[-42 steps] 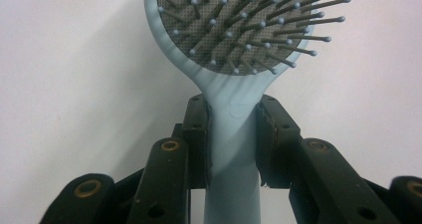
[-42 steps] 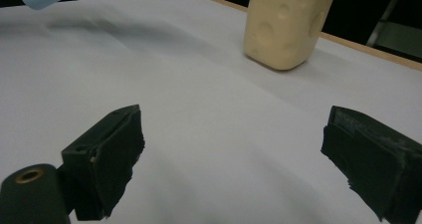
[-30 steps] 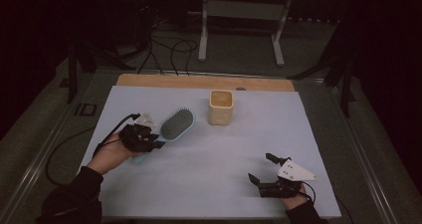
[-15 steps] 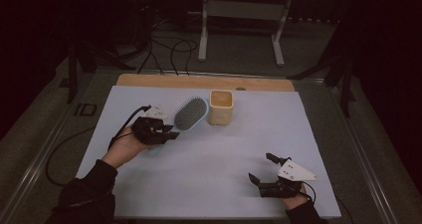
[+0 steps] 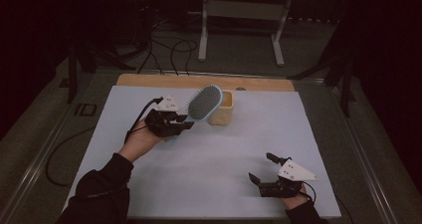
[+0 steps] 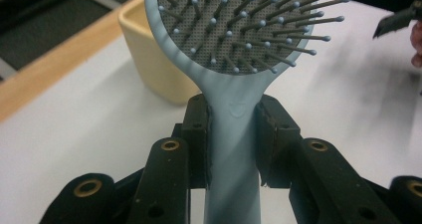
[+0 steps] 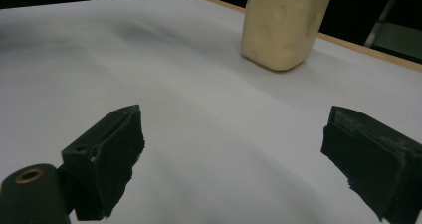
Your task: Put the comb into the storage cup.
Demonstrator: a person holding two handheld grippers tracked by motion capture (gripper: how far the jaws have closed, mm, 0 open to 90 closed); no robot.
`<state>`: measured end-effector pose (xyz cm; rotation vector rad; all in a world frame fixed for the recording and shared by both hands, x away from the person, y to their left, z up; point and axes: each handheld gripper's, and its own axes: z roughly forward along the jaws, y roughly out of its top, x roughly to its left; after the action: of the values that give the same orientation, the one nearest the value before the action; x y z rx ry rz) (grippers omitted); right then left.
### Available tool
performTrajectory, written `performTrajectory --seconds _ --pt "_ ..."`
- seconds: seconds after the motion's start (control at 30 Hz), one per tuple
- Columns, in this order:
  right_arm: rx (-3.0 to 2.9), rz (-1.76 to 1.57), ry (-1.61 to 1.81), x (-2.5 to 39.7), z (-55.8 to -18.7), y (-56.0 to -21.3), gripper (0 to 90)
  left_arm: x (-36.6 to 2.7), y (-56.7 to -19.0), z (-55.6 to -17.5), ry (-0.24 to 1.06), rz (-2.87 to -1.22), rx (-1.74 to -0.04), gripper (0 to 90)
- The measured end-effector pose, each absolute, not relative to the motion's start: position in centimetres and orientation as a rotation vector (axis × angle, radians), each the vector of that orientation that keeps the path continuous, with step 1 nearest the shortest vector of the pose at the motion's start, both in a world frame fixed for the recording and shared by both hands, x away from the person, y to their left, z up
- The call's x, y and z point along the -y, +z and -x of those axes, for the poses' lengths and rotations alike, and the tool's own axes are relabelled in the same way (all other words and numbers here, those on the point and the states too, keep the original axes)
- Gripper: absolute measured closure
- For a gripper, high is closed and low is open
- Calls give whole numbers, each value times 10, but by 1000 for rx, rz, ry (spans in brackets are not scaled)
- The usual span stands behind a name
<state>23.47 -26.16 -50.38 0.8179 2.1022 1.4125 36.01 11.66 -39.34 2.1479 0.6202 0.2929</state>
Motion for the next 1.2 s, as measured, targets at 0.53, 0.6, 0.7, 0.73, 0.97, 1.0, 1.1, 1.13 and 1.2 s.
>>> performTrajectory --seconds 0.53,0.6,0.7,0.73,0.97,1.0,1.1,1.13,1.2 --pt "-2094 -820 1417 262 -234 -503 90 -92 -382 -379 327 -2079 -645 699" --pt "-2095 -819 1419 262 -234 -503 90 -88 -380 -382 327 -2065 -637 699" --pt "-2097 -820 1416 262 -235 -503 90 -83 -378 -385 333 -2052 -632 699" --pt "-2096 -819 1418 262 -235 -503 90 -82 -377 -386 328 -2050 -632 699" --pt "-2092 -824 1423 262 -235 -503 90 -71 -370 -393 334 -2011 -640 699" --pt "-2091 -825 1423 262 -235 -503 90 -69 -369 -394 339 -2004 -637 699" --pt "-2094 -823 1420 263 -235 -503 90 -63 -367 -397 340 -1988 -643 699" --pt "-2093 -821 1422 262 -235 -503 90 -60 -366 -398 332 -1985 -643 699" --pt "-2093 -820 1424 262 -235 -503 90 -56 -365 -399 348 -1982 -637 699"
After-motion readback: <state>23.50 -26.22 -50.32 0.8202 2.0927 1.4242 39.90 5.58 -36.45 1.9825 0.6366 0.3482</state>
